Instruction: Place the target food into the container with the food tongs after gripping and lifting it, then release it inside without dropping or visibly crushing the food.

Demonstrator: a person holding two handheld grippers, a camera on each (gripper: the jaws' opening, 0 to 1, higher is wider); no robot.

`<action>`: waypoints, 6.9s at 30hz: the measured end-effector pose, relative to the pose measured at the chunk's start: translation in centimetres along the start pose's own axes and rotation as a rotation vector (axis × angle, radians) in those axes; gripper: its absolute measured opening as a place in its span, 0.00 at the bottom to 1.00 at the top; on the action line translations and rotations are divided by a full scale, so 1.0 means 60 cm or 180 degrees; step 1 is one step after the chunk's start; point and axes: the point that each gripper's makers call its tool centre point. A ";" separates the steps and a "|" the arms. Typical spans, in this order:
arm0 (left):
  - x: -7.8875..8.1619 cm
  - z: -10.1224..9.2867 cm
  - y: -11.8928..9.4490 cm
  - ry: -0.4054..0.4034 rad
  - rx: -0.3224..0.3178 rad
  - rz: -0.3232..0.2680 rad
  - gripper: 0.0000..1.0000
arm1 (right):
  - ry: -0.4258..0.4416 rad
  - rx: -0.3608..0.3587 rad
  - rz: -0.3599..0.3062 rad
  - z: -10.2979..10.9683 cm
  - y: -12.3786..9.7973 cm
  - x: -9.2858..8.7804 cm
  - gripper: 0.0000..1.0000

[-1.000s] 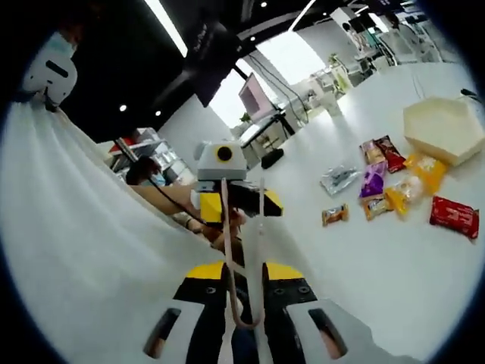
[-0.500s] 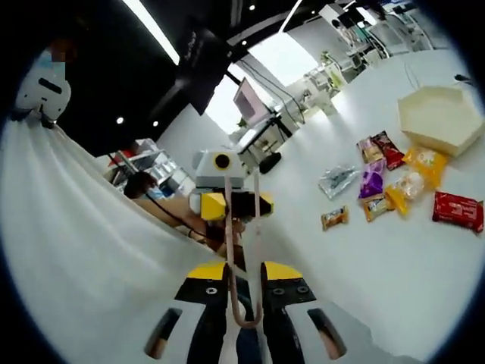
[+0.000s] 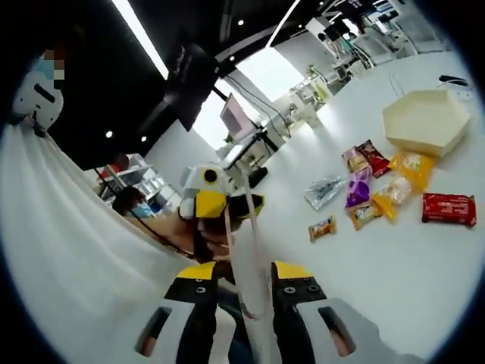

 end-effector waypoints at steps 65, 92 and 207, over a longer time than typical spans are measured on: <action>0.016 -0.025 -0.032 -0.0201 -0.0229 -0.0067 0.22 | 0.0512 0.0436 -0.0433 0.023 -0.024 0.049 0.15; 0.012 -0.042 -0.033 -0.0207 -0.0341 -0.0126 0.20 | 0.0597 0.0321 -0.1125 0.023 -0.037 0.098 0.20; -0.002 -0.100 -0.002 -0.0204 -0.0593 -0.0194 0.10 | 0.0516 0.0517 -0.1076 0.073 -0.033 0.112 0.46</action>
Point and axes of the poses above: the point that each gripper's makers call its tool centre point, and the gripper's own axes: y roughly forward along the fingers, z roughly to its left, x roughly out of its top, and after that the axes turned 3 degrees about x, right-handed
